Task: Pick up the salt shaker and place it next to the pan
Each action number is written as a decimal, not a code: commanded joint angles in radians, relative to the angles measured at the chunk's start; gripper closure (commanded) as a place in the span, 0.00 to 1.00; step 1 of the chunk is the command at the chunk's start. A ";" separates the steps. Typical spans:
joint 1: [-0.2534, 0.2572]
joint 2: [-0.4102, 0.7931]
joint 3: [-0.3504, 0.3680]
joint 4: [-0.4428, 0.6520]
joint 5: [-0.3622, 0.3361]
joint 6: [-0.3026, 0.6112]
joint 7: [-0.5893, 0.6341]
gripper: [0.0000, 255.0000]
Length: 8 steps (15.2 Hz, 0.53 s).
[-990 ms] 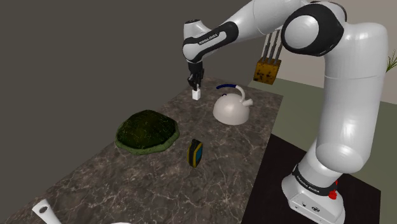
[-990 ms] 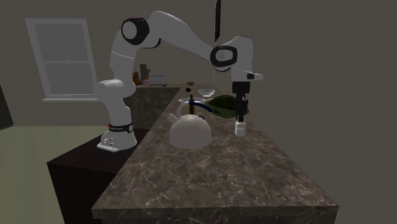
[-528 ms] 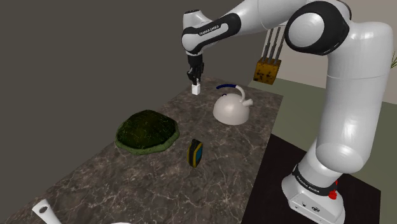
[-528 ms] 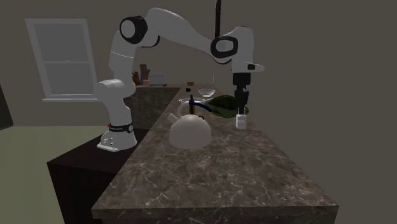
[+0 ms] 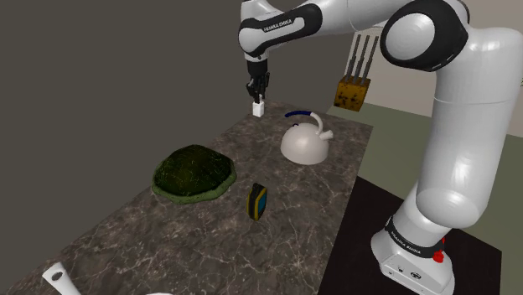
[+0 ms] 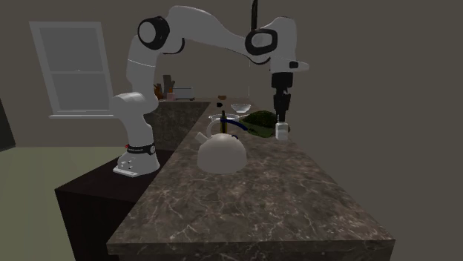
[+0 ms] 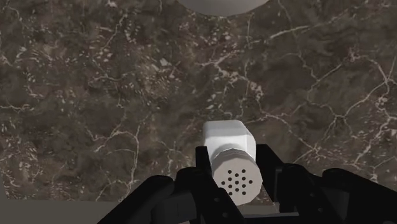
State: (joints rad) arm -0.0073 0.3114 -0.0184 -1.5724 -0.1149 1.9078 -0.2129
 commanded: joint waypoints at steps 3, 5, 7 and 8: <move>0.000 -0.003 0.000 0.051 0.002 -0.054 -0.006 1.00; 0.000 -0.004 0.000 0.076 0.003 -0.080 -0.009 1.00; 0.001 -0.005 0.000 0.102 0.003 -0.107 -0.012 1.00; 0.001 -0.004 0.000 0.116 0.004 -0.120 -0.013 1.00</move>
State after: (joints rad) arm -0.0060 0.3071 -0.0178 -1.4700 -0.1116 1.8015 -0.2234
